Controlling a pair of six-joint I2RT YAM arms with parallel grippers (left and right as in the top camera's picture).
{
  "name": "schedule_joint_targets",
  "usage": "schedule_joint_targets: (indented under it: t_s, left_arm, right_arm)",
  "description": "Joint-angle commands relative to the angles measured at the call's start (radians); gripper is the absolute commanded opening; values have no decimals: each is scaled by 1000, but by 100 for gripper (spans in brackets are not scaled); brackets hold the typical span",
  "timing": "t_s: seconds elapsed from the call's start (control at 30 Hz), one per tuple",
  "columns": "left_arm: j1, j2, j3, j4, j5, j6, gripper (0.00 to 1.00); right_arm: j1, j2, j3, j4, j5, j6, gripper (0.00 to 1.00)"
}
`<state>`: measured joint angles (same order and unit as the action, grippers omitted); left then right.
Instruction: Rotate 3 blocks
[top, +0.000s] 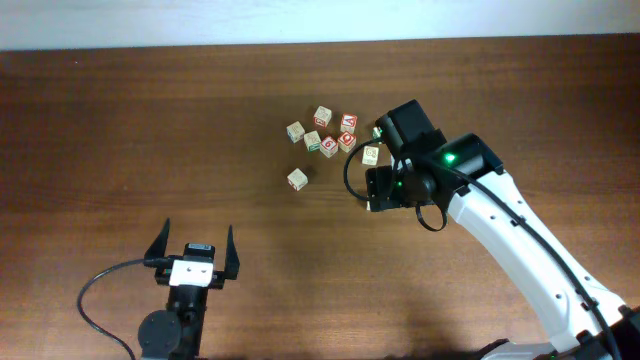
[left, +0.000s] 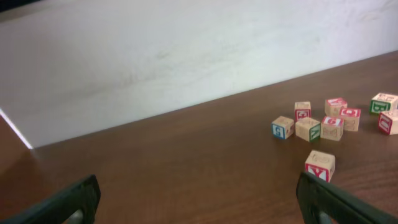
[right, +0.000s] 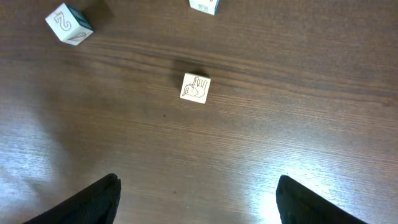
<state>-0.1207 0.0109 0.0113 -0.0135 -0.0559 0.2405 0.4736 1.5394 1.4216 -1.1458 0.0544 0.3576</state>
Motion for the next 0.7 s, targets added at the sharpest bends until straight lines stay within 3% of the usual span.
schedule_joint_targets:
  t_s: [0.0, 0.03, 0.07, 0.1, 0.17, 0.23, 0.27, 0.33, 0.43, 0.5, 0.53, 0.6, 0.67]
  left_arm:
    - [6, 27, 22, 55, 224, -168, 99]
    - [6, 182, 160, -19, 219, -168, 99]
    - [6, 503, 448, -157, 192, -104, 99]
    - [6, 705, 631, -277, 190, -104, 99]
    - [5, 1194, 1132, -682, 170, -132, 99]
    - [-27, 1513, 1444, -899, 162, -169, 99]
    - [-41, 1586, 1481, -858, 205, -169, 99]
    - [-43, 1679, 1481, -756, 449, -169, 99]
    - [-54, 1709, 1481, -745, 484, -209, 99]
    - [-175, 1723, 1480, -779, 137, -507, 99]
    - [-247, 1739, 1479, -788, 61, -637, 99]
    - [-320, 1816, 1478, -814, 59, -904, 98]
    - [-315, 1928, 1478, -814, 63, -1042, 98]
  right_arm:
    - [-3, -8, 4, -55, 2, -13, 81]
    - [-4, -26, 4, -55, 2, -13, 80]
    - [-4, -61, 4, -51, 8, -13, 81]
    - [-10, -79, 4, -53, 13, -9, 81]
    - [-93, -128, 4, -58, 5, -10, 81]
    - [-170, -140, 4, -76, 5, -10, 82]
    - [-184, -140, 4, -81, 5, -10, 82]
    - [-187, -140, 4, -80, 5, -10, 82]
    - [-187, -140, 4, -79, -2, -10, 82]
    - [-187, -140, 4, -72, -2, -9, 82]
    - [-187, -140, 4, -73, -1, -10, 82]
    - [-187, -140, 4, -73, -1, -10, 82]
    - [-187, -140, 4, -74, 2, -10, 82]
